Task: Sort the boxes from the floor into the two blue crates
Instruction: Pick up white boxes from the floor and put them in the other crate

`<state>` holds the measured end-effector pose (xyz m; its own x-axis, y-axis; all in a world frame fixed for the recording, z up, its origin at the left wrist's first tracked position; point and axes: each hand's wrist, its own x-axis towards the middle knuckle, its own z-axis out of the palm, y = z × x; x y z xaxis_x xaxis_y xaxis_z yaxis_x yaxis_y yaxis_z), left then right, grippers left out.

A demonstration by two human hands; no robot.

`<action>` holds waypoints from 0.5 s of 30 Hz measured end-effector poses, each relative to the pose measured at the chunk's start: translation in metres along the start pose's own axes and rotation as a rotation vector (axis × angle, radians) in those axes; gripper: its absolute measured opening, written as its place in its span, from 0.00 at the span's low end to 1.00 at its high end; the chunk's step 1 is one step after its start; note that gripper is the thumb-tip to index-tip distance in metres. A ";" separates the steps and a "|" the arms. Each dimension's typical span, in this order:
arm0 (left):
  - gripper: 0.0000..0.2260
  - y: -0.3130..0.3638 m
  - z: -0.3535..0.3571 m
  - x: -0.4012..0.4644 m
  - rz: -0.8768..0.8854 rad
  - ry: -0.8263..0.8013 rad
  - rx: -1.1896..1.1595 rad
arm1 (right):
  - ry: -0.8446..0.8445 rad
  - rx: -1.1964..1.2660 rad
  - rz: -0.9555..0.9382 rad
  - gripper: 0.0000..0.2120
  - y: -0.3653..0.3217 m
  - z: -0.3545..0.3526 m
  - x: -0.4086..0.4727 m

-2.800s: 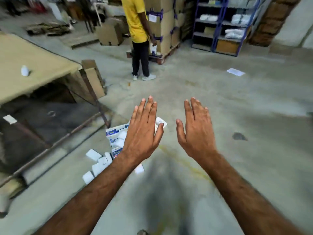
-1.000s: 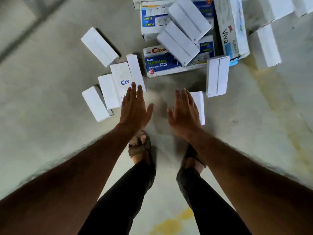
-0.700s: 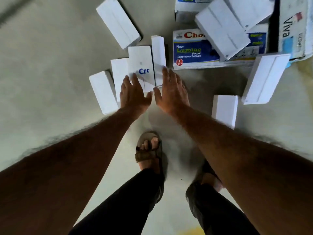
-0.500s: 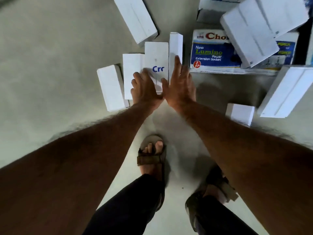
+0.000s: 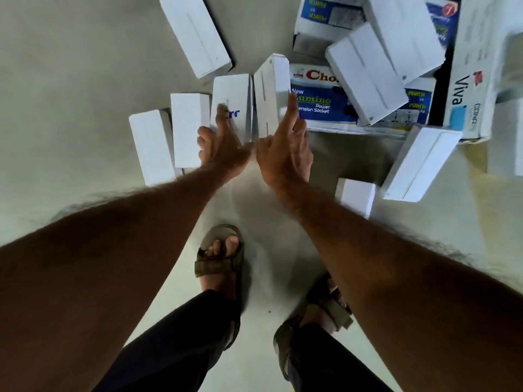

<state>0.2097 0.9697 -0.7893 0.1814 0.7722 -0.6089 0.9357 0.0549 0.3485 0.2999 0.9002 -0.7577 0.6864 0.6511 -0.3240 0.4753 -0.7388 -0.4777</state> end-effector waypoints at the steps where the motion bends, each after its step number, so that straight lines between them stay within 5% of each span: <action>1: 0.44 0.001 -0.010 -0.008 -0.007 -0.014 -0.080 | 0.001 0.010 0.025 0.43 0.000 -0.013 -0.006; 7: 0.44 0.045 -0.090 -0.108 -0.175 -0.299 -0.623 | -0.010 0.188 0.234 0.38 -0.006 -0.130 -0.065; 12: 0.40 0.113 -0.166 -0.209 -0.169 -0.483 -0.777 | 0.048 0.295 0.347 0.23 -0.033 -0.259 -0.124; 15: 0.43 0.165 -0.220 -0.267 -0.107 -0.510 -0.806 | 0.123 0.352 0.381 0.22 -0.057 -0.345 -0.153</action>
<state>0.2495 0.9123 -0.4125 0.3951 0.3801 -0.8363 0.4998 0.6750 0.5428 0.3572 0.7830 -0.3991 0.8438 0.3070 -0.4403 -0.0197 -0.8020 -0.5970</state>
